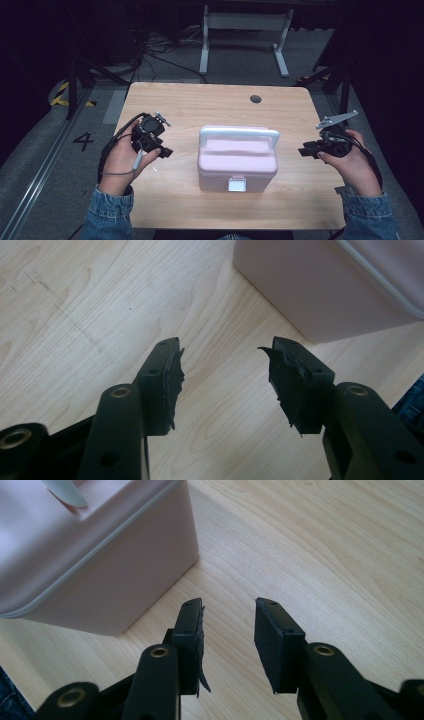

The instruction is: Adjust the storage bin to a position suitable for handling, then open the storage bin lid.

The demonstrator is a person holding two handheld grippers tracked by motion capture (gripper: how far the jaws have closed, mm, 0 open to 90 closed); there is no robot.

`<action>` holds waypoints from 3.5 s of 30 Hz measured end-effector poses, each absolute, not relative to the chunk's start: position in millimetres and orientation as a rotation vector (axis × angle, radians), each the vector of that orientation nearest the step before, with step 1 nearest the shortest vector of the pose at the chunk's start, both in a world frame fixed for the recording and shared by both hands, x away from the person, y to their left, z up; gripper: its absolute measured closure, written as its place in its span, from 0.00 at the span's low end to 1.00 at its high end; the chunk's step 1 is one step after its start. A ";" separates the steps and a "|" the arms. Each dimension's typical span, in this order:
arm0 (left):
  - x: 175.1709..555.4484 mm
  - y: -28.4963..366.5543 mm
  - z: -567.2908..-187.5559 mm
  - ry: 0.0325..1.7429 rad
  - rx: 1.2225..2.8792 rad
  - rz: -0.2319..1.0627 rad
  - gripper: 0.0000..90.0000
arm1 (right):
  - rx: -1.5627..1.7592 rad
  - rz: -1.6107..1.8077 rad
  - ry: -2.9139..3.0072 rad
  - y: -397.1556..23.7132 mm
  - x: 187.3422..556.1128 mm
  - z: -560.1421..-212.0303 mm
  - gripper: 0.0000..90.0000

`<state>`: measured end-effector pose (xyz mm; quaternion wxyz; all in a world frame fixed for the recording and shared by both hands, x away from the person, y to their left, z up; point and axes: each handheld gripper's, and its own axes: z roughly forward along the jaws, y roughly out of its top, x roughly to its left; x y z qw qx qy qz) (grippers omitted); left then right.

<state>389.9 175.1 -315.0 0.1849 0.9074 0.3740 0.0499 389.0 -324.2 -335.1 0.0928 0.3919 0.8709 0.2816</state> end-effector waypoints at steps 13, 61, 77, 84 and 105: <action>383.5 169.9 -301.0 0.909 2.505 0.112 0.52 | 1.199 0.851 2.584 -336.3 381.7 -332.5 0.68; 410.0 65.5 -298.4 0.484 2.488 0.203 0.77 | 1.183 0.841 2.601 -334.4 359.2 -344.4 0.63; 408.3 65.6 -292.1 0.487 2.486 0.229 0.88 | 1.171 0.842 2.584 -333.8 359.4 -348.3 0.61; 415.2 67.1 -282.9 0.528 2.462 0.219 0.88 | 1.148 0.951 2.562 -332.5 354.2 -344.9 0.73; 444.6 71.2 -266.7 0.613 2.437 0.201 0.87 | 0.841 1.111 2.570 -298.4 339.5 -333.9 0.99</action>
